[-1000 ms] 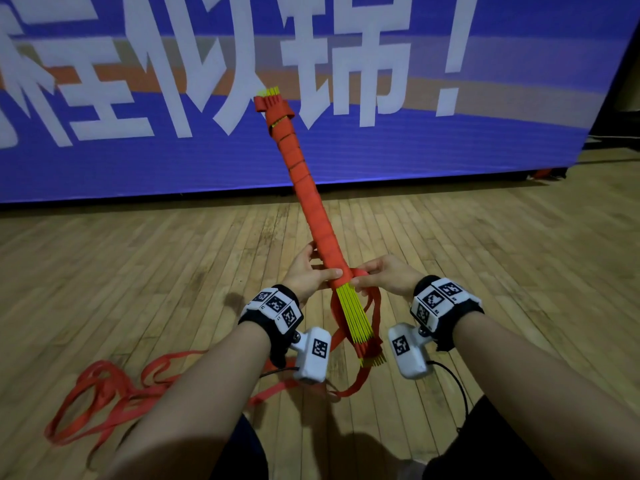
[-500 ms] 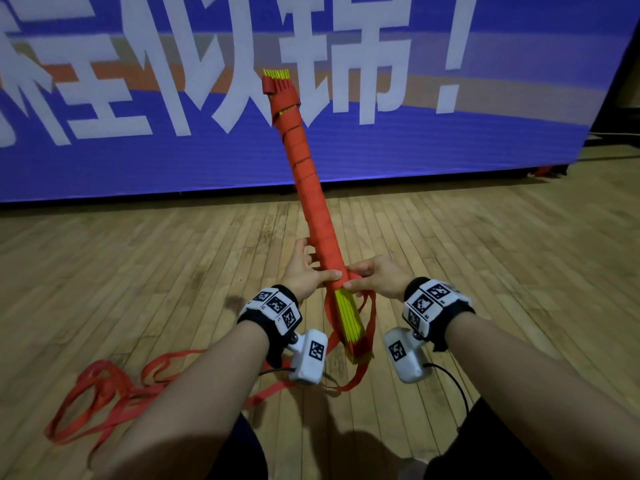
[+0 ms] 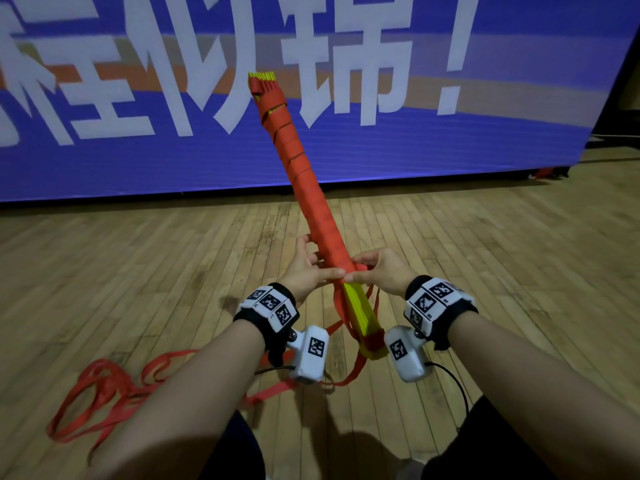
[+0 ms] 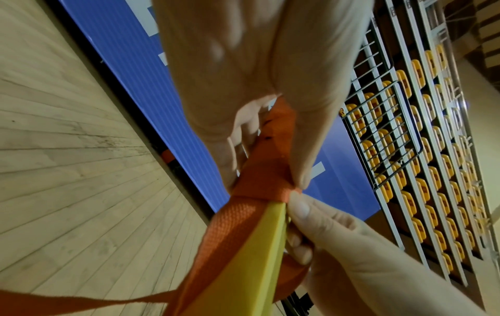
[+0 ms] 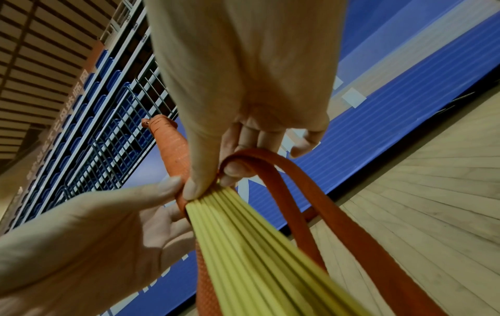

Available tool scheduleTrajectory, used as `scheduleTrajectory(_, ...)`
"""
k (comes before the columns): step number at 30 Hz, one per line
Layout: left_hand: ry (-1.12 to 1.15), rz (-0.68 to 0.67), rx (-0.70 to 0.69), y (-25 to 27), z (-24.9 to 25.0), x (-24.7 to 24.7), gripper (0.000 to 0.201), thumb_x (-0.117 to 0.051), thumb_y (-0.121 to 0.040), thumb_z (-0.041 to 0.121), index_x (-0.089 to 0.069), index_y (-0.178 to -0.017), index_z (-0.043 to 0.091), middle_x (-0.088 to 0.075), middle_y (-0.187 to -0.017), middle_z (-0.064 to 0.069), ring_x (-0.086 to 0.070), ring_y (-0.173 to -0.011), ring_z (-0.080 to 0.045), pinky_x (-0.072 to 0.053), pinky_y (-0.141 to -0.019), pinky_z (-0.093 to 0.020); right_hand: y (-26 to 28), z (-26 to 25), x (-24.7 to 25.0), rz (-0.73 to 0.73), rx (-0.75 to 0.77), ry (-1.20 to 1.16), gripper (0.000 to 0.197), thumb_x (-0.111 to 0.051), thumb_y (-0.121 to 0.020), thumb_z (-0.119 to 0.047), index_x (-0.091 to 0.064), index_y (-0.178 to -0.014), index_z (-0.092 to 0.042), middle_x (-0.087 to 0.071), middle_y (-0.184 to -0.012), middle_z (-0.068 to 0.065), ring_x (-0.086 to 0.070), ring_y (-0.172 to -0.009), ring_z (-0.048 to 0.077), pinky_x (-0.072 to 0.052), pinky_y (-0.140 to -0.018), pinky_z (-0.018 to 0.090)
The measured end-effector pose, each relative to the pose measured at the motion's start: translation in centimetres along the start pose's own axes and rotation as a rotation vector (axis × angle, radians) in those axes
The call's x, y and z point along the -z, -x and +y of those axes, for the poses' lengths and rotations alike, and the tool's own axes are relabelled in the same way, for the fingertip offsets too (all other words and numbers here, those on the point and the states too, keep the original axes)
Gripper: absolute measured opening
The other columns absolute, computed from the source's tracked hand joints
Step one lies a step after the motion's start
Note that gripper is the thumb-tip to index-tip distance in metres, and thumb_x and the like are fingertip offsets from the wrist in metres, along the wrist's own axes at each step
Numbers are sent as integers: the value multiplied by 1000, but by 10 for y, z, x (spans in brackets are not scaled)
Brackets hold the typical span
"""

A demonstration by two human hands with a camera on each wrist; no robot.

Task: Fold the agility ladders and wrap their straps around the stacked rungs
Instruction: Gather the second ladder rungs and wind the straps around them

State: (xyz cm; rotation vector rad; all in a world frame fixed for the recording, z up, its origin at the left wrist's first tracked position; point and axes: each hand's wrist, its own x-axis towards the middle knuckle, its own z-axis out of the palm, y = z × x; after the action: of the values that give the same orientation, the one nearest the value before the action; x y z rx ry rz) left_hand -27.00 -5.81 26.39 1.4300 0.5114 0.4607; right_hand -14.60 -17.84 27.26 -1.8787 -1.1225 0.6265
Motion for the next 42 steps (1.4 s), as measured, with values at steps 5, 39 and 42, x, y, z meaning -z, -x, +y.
scheduleTrajectory(5,-50,-36,-12,2,2,0,89,-66,-76,-17,-18,-140,22,-52,-125,-11,-65,-98,-20,-56,-73,-28,2,0,0,-8,-11,-4,26,-75,-79,-19,-70,-104,-15,-69,-82,0,-62,-76,20,-51,-80,32)
scheduleTrajectory(39,-53,75,-64,3,4,1,74,-70,-77,-10,-38,-140,13,-54,-115,-1,-66,-95,-23,-60,-69,-35,0,-1,0,3,-61,45,26,-74,-81,-25,-72,-102,-11,-71,-84,8,-59,-68,8,-49,-71,19)
scheduleTrajectory(42,-35,78,-50,3,4,2,77,-68,-77,-12,-36,-142,13,-54,-116,-4,-65,-98,-26,-60,-67,-35,0,1,-1,14,-79,43,29,-76,-78,-25,-71,-104,-10,-73,-90,8,-63,-74,10,-52,-79,25)
